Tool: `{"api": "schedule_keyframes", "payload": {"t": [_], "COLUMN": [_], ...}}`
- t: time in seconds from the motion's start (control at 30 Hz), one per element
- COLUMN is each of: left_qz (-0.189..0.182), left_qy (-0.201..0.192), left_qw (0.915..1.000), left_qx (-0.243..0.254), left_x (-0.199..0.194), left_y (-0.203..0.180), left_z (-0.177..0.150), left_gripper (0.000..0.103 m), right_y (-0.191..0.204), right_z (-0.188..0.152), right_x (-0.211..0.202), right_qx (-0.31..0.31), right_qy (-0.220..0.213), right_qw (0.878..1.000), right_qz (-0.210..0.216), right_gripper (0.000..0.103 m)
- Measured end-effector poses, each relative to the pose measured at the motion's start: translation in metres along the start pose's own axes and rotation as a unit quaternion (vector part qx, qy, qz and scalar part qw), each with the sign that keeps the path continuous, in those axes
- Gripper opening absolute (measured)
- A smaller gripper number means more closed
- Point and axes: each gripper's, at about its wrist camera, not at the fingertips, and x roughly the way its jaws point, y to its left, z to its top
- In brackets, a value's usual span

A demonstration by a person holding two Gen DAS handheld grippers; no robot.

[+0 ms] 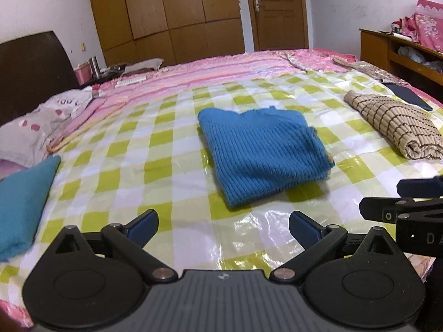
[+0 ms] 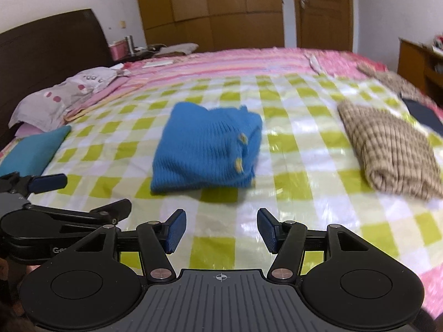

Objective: Fold small clothes

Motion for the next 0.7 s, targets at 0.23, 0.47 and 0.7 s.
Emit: {"api": "schedule_keyframes", "payload": {"t": [0.23,0.47,0.7], "left_qz": [0.001,0.008,0.006], "left_qy": [0.012,0.015,0.022], "left_qw": [0.9999,0.9998,0.9997], "left_qx": [-0.008,-0.004,-0.007], "left_x": [0.003,0.001,0.004], "left_y": [-0.006,-0.011,-0.012], "left_z": [-0.008,-0.012,-0.015], "left_gripper": [0.103,0.103,0.103], "right_y": [-0.002,-0.003,-0.005], "right_z": [-0.011,-0.016,-0.020], "right_x": [0.003,0.001,0.003], "right_qx": [0.012,0.017,0.021], "right_qy": [0.008,0.010,0.016], "right_qw": [1.000,1.000,1.000], "right_qz": [-0.001,-0.006,-0.008], "right_gripper": [0.057,0.057,0.057]}}
